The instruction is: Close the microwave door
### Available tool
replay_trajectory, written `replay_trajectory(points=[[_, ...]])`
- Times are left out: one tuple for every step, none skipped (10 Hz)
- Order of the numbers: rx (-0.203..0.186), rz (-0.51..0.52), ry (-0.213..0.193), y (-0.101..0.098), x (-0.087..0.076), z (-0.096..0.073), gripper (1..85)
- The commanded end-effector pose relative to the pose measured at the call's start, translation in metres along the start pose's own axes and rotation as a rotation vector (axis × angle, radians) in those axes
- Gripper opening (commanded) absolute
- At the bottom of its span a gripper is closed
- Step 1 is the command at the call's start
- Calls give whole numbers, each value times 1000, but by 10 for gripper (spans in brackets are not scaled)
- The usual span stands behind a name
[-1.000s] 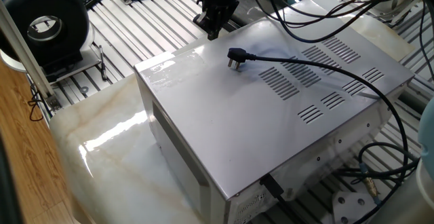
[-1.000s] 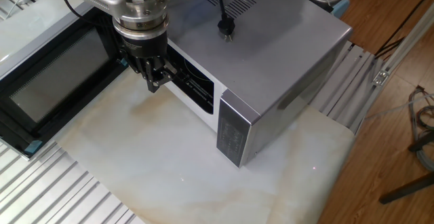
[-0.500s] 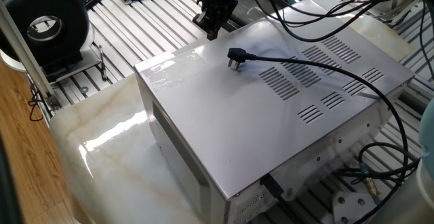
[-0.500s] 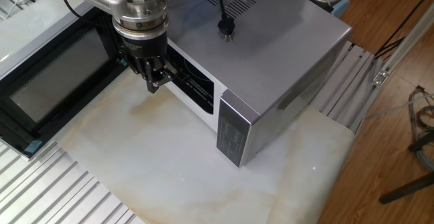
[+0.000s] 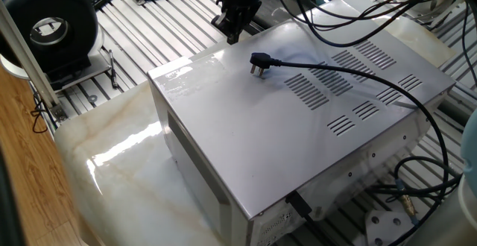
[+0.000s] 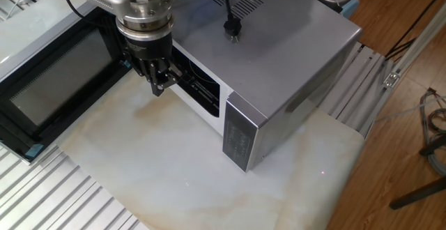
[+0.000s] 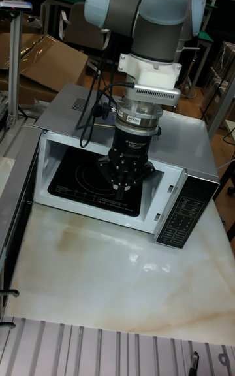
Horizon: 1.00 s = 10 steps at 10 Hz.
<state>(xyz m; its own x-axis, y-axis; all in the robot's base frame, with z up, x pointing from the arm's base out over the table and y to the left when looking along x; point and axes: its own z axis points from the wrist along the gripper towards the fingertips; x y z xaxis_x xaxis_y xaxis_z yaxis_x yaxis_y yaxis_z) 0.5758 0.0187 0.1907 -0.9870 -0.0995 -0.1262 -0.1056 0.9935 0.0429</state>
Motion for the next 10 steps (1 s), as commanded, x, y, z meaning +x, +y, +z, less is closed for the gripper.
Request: replay_trajectory(points=[[-12,3,-6,3,-2,-1,10],[-9,0,-6,2,-2,-1,10],[-9,-1,-6,2,-2,-1,10],[-9,-3,-4,3,-2,-1,10],[-7,-5,-4,2,-2,-1,10],[-7,-5,-4,2,-2,-1,10],[-7,-3,-4,2,-2,-1,10],[-6,-3,-4,2,-2,0,10],[-4,-2,-5,1,-2,0,10],[-4,-5,-5,1,-2,0,10]])
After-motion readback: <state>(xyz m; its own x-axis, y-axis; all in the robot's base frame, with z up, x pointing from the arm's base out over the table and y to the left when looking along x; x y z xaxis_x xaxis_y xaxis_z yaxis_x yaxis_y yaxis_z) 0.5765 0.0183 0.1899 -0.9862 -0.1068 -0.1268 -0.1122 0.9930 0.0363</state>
